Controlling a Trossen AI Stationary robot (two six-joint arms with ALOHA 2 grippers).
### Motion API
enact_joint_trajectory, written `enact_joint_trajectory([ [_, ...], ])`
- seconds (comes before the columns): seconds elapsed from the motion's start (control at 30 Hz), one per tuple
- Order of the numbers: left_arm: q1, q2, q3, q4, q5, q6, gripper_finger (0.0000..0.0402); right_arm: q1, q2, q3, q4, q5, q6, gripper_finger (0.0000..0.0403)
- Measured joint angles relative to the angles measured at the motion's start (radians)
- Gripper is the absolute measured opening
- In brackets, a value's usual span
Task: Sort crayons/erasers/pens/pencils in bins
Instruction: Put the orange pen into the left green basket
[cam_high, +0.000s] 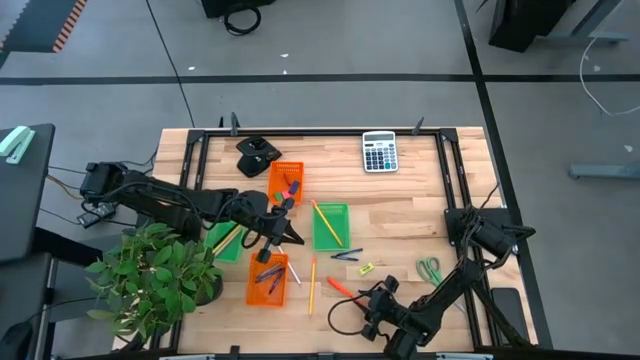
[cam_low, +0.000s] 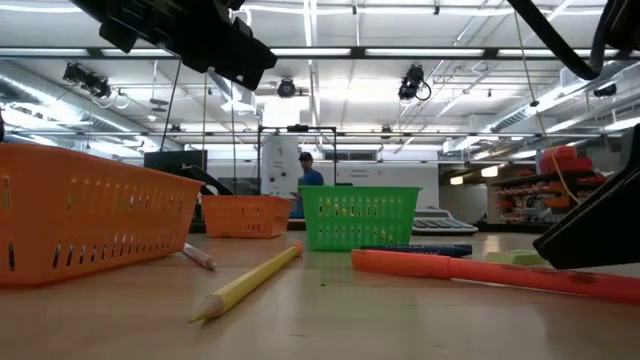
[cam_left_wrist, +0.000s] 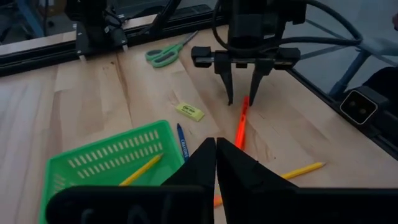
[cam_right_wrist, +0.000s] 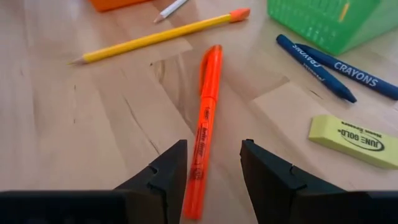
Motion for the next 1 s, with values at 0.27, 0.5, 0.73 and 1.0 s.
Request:
enact_joint_trajectory([
  [0.27, 0.0, 0.004, 0.0, -0.022, -0.001, 0.001, 0.0013, -0.027, -0.002, 0.001, 0.001, -0.114, -0.106, 0.0156],
  [0.5, 0.008, 0.005, 0.0, -0.022, -0.001, 0.003, 0.0018, -0.026, -0.003, -0.012, 0.021, -0.104, -0.096, 0.0156],
  [0.73, 0.007, 0.005, 0.0, -0.021, -0.001, 0.003, 0.0026, -0.005, -0.004, -0.06, 0.062, -0.088, -0.01, 0.0156],
  [1.0, 0.007, 0.005, 0.0, -0.022, -0.001, 0.003, 0.0015, 0.018, -0.004, -0.082, 0.081, -0.068, 0.014, 0.0156],
])
